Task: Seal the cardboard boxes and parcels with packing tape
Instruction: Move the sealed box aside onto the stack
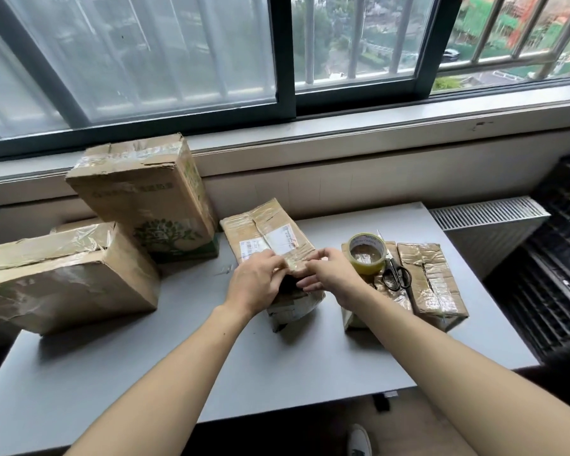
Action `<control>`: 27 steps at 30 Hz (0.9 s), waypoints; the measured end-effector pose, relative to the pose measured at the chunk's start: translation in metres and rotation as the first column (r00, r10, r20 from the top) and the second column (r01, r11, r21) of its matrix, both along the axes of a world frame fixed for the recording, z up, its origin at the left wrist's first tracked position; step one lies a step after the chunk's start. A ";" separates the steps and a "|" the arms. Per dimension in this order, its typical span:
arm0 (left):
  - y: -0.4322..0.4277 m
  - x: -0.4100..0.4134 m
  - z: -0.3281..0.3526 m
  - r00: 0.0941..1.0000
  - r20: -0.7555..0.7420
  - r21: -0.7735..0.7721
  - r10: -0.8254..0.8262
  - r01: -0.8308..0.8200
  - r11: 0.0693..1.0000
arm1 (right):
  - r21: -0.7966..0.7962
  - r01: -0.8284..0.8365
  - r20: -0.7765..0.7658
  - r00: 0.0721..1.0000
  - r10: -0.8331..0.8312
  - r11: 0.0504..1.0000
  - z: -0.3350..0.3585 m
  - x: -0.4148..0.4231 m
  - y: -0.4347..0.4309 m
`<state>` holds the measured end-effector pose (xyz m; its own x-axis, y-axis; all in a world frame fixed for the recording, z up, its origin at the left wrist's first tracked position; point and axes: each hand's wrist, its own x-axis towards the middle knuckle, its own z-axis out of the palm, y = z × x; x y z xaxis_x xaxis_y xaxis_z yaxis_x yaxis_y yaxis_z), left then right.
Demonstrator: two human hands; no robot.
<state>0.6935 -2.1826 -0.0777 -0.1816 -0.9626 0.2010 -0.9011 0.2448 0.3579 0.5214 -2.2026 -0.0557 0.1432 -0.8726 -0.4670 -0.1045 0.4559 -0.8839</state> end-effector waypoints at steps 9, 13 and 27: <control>-0.013 -0.001 0.013 0.999 0.045 0.001 0.004 -0.004 1.000 | -0.150 -0.922 -0.937 0.247 0.245 0.358 -0.024 0.007 0.000; -0.014 -0.003 0.017 0.999 0.039 -0.006 -0.030 0.030 1.000 | 0.138 -0.943 -0.979 -0.084 0.184 0.302 -0.013 0.016 -0.016; -0.013 -0.006 0.012 0.989 0.091 -0.026 -0.117 0.120 0.992 | 0.415 -0.855 -0.853 -0.245 0.462 0.312 -0.001 0.049 -0.040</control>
